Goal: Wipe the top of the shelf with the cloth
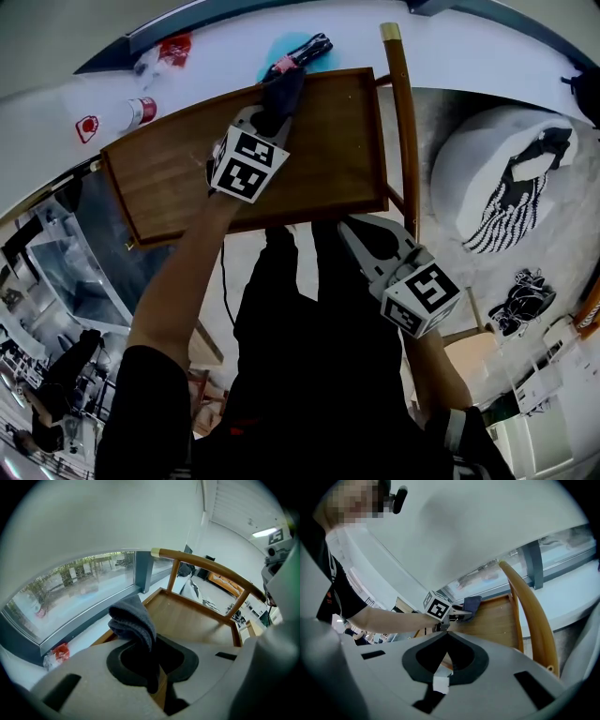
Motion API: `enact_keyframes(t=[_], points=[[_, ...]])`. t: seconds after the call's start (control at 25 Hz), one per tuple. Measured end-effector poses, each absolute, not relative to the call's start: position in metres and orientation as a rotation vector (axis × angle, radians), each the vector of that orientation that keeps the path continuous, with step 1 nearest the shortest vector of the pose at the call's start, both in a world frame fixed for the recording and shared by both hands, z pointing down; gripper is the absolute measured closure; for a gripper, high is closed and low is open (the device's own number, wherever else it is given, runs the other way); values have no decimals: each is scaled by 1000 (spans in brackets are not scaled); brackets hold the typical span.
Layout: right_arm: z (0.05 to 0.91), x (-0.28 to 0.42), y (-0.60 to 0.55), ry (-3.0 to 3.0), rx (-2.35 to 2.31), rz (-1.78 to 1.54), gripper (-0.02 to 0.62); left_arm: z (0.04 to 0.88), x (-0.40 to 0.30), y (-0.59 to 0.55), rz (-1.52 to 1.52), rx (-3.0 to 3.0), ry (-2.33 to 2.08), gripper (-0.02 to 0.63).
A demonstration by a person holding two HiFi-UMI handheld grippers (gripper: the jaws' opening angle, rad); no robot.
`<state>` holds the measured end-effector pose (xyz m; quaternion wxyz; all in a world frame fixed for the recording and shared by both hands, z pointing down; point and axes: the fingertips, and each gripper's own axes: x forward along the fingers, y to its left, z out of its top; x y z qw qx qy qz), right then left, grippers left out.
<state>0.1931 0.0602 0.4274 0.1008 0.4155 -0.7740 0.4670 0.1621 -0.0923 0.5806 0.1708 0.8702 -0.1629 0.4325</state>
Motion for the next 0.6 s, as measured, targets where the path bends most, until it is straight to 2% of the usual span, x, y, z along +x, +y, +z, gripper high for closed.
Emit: enact_keyframes(t=[0.6], points=[[428,220,63,-2270,1320,1411,591,580,228,-81,1214,2525,-314,552]])
